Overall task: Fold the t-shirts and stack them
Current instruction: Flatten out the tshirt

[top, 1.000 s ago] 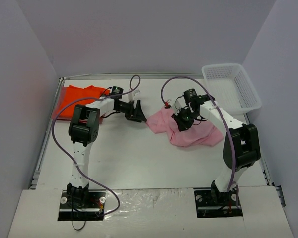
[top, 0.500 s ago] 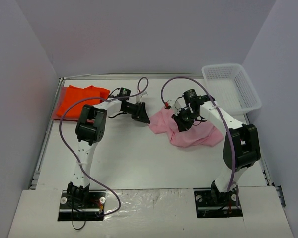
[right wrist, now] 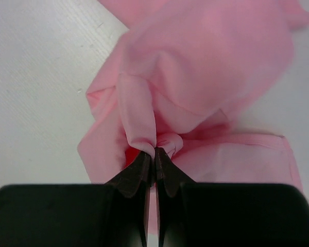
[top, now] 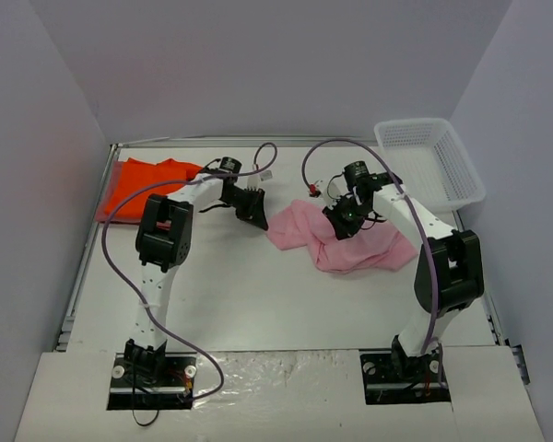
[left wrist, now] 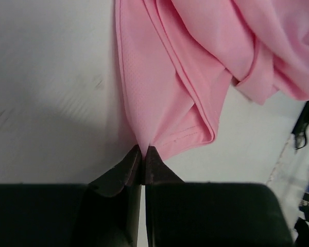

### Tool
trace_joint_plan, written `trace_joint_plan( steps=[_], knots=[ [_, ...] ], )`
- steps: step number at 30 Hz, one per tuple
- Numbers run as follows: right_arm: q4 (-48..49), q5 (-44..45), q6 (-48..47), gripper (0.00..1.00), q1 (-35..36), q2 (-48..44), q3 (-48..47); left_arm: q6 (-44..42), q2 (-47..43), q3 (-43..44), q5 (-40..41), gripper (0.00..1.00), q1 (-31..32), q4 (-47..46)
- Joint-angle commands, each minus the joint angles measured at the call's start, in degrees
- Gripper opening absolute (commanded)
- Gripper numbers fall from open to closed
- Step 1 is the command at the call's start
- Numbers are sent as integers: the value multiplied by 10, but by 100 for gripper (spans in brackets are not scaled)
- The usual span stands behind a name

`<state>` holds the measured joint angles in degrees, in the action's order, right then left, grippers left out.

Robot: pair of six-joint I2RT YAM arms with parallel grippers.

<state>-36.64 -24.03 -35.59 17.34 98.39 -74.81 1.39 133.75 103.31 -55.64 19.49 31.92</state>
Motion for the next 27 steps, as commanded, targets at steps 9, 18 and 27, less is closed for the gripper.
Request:
trace_joint_plan(
  steps=[9, 18, 27],
  knots=[
    [-17, 65, 27, 0, -145, -108, -166, -176, -341, 45, 277, 2, -165, 169],
    [-16, 43, 21, 0, -171, -203, -139, -227, -544, -115, 357, 2, -173, 177],
    [-16, 52, 0, 0, -196, -267, -58, -227, -627, -199, 367, 2, -173, 167]
  ],
)
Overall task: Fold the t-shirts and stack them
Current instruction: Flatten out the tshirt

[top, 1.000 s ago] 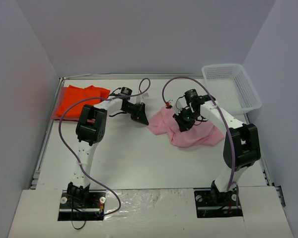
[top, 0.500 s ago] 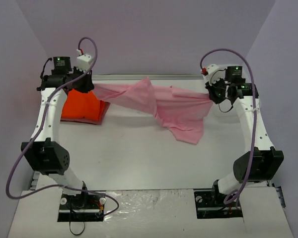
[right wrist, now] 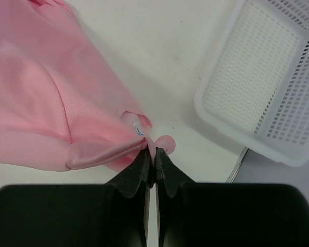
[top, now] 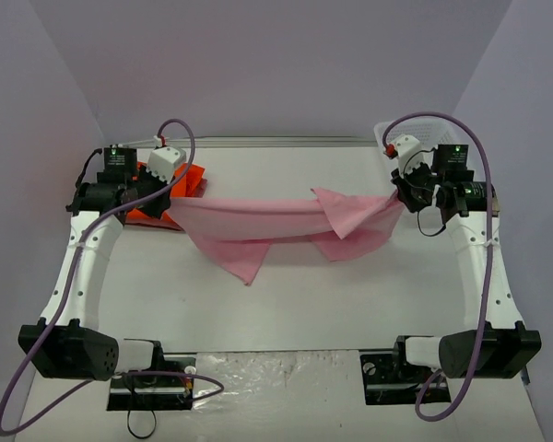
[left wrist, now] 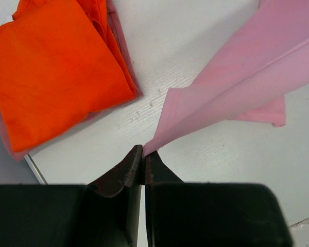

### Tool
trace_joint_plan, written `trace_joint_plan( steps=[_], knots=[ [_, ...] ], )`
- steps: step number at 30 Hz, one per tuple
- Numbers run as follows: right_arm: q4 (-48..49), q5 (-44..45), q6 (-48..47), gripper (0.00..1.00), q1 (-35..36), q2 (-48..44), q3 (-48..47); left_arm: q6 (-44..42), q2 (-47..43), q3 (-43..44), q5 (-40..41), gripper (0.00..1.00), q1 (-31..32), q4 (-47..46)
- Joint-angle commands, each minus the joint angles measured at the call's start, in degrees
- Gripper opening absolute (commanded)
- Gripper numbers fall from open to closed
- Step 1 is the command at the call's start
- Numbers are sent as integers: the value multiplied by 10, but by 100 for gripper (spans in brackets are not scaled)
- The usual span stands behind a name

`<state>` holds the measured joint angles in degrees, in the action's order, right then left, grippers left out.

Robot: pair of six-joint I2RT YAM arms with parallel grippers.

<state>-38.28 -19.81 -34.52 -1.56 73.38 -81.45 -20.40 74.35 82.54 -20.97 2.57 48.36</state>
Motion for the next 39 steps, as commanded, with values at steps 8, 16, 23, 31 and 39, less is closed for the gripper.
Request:
trace_joint_plan(
  steps=[8, 16, 23, 31, 39],
  knots=[
    [0, 3, -12, 0, -13, -16, 11, 12, -44, 17, 7, 2, -4, -4],
    [0, -10, -12, 0, -12, 20, 0, 11, -31, 14, -6, 2, -5, -8],
    [0, -53, 1, 0, -12, 135, -69, 22, 42, 11, -28, 2, -5, -46],
    [-46, -50, 40, 0, -3, 333, -370, 44, 251, 266, -50, 2, -9, -14],
    [-77, -24, 66, 0, -6, 321, -585, 104, 185, 426, -42, 2, -12, -52]
  ],
)
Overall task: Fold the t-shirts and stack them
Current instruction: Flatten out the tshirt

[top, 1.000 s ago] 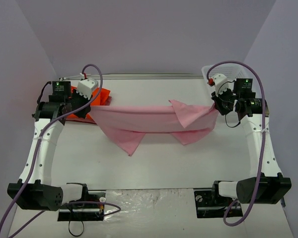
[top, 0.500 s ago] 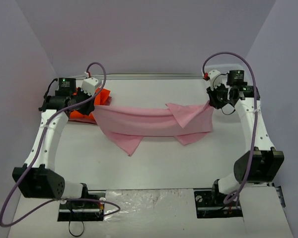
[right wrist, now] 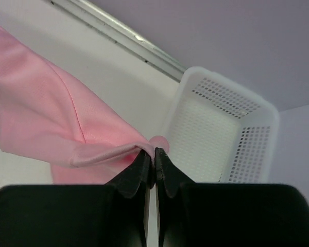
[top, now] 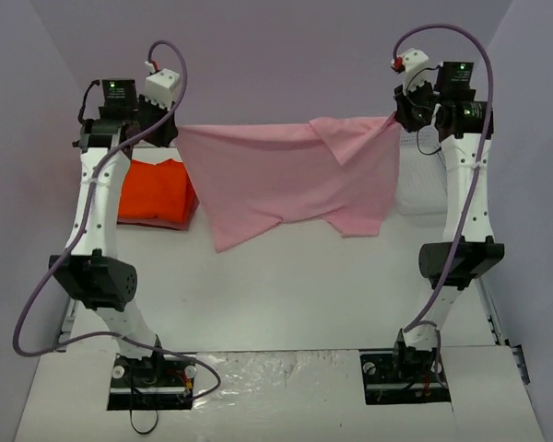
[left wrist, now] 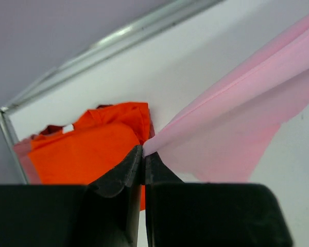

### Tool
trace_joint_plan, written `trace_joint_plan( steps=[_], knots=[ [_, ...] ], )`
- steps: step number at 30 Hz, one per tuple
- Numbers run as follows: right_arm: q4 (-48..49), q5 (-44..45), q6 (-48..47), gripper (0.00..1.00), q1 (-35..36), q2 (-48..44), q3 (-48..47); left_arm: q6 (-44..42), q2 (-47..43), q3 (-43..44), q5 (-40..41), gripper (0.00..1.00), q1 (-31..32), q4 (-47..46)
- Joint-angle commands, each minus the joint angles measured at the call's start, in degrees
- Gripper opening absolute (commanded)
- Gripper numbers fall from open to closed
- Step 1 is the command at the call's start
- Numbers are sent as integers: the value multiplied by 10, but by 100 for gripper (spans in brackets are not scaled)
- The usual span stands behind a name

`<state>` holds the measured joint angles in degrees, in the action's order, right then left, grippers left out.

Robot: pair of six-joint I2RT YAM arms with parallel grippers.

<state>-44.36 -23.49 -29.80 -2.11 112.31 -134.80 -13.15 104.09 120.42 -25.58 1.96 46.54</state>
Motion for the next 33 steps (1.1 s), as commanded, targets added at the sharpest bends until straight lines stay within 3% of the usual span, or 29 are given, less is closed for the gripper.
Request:
trace_joint_plan(
  steps=[1, 4, 8, 11, 13, 17, 21, 26, 33],
  knots=[
    [-13, 9, 21, 0, -1, -85, -53, 33, -134, 41, 11, 3, -7, -43],
    [-2, -7, 21, 0, -3, -166, -1, 30, -212, -11, 18, 2, -10, -68],
    [3, -20, -11, 0, -3, -313, 192, -13, -295, -123, 7, 2, -10, -50],
    [2, -16, -29, 0, -4, -415, 336, -45, -382, -265, 4, 2, -10, -53],
    [2, -4, -30, 0, -4, -464, 389, -53, -454, -354, 1, 2, -11, -55],
    [1, 42, -17, 0, -3, -569, 445, -45, -548, -396, 21, 3, -12, -44],
    [1, 51, 9, 0, -2, -579, 398, -17, -552, -357, 18, 2, -12, -32],
    [7, 46, 20, 0, -3, -514, 347, 4, -501, -289, 4, 2, -13, -29],
    [82, 49, 30, 0, -4, -377, 379, -7, -392, -316, 9, 2, -13, -89]
  ],
)
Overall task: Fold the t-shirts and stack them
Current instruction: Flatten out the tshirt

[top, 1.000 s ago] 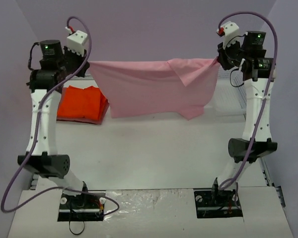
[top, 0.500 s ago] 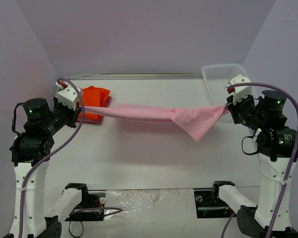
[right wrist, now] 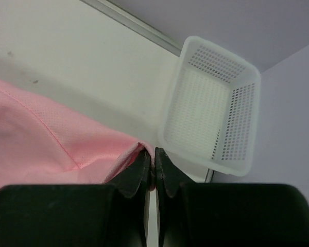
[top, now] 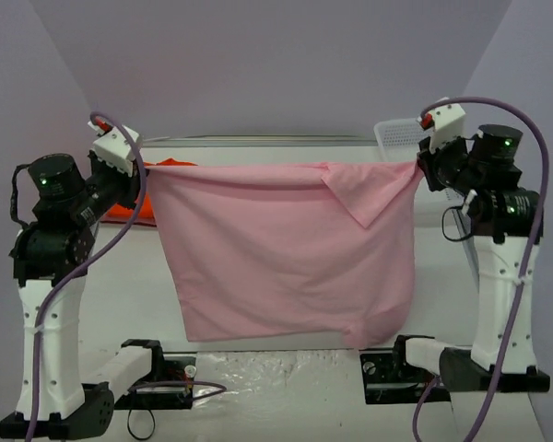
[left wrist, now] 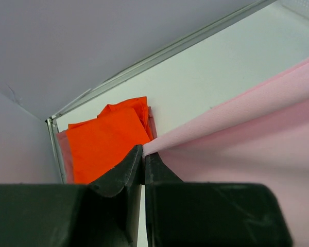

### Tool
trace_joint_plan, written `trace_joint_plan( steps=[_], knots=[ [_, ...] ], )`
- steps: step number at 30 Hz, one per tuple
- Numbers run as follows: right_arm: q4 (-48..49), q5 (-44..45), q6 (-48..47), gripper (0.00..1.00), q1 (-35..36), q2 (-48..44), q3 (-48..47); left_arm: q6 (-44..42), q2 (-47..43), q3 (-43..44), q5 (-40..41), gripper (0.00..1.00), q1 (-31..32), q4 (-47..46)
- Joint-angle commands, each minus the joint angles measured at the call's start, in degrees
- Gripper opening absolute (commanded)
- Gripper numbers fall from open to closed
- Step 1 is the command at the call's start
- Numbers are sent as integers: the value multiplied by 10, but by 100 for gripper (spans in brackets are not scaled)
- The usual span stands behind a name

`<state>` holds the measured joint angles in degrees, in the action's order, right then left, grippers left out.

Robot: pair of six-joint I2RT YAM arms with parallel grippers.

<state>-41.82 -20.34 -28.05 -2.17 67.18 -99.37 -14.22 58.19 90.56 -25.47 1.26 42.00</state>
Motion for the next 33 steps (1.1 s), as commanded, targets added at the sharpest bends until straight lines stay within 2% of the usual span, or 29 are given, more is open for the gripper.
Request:
trace_joint_plan(
  steps=[1, 4, 7, 13, 15, 19, 21, 24, 25, 26, 28, 29, 30, 31, 32, 33],
  knots=[
    [64, 19, 12, 0, -2, 90, 28, 1, 84, -19, 8, 2, -6, -50],
    [94, 28, 14, 0, -1, 160, 25, -3, 157, -14, 10, 3, -6, -76],
    [97, 28, 21, 0, -1, 236, -20, -7, 260, 24, 13, 3, -6, -90],
    [91, 37, 48, 0, 5, 327, -178, 2, 389, 208, 9, 2, -6, -55],
    [69, 36, 52, 0, 5, 342, -252, 6, 402, 277, 10, 2, -6, -30],
    [61, 43, 51, 0, 4, 309, -305, 8, 374, 341, 3, 2, -6, 8],
    [61, 40, 53, 0, 3, 262, -294, 5, 341, 326, 2, 3, -6, 8],
    [61, 20, 44, 0, 4, 173, -202, -8, 259, 239, -9, 2, -6, 8],
    [61, 15, 38, 0, 4, 149, -137, -13, 211, 205, -12, 2, -6, 5],
    [60, 13, 34, 0, 4, 123, -100, -22, 184, 130, -19, 2, -6, 5],
    [53, 6, 8, 0, 4, 42, 17, -58, 107, 50, -32, 2, -6, 6],
    [39, 8, 1, 0, 5, 17, 54, -73, 79, -27, -40, 2, -5, 11],
    [28, 13, -5, 0, 4, -31, 90, -111, 56, -60, -49, 2, -5, 33],
    [-2, 18, -22, 2, 4, -76, 159, -169, 15, -117, -77, 2, -4, 80],
    [-16, 20, -33, 9, 4, -97, 191, -196, -6, -143, -87, 3, -4, 80],
    [-30, 23, -42, 22, 4, -118, 222, -221, -43, -166, -94, 4, -4, 125]
  ],
)
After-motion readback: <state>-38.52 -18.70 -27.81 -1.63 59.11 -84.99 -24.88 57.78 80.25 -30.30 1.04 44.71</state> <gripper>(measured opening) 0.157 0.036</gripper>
